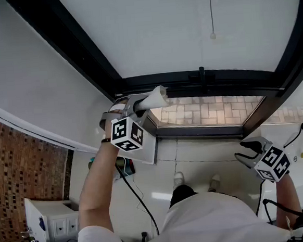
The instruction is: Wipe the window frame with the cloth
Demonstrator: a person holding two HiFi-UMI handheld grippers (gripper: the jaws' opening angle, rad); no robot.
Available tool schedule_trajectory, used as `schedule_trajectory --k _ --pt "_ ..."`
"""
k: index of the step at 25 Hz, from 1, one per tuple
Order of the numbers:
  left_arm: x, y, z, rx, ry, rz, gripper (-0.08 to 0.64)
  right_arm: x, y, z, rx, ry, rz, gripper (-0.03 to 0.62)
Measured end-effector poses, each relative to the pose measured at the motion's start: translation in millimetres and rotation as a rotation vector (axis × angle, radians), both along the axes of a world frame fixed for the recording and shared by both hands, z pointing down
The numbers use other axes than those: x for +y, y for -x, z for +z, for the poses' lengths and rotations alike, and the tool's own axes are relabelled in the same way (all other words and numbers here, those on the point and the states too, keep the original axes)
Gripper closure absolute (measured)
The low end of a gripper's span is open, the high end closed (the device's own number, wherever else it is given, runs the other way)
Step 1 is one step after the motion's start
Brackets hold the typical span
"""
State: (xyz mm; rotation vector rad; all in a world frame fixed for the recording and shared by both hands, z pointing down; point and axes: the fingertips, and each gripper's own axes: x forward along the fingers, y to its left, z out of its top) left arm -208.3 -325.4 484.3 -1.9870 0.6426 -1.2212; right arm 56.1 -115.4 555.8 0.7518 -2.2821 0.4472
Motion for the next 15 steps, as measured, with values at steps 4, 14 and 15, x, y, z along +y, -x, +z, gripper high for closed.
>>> schedule_trajectory --k 4,14,15 --pt "-64.2 18.5 0.5 -0.013 -0.030 -0.024 0.471 -32.7 2.9 -6.7 0.000 -0.021 0.048 0.419" --pt "-154.6 53.3 43.5 -0.142 -0.007 -0.040 0.471 -70.1 42.3 -17.1 -0.016 -0.042 0.140 0.419" --pt "-157.8 54.3 46.8 -0.153 -0.007 -0.047 0.471 -71.8 45.3 -17.0 -0.019 -0.043 0.148 0.419"
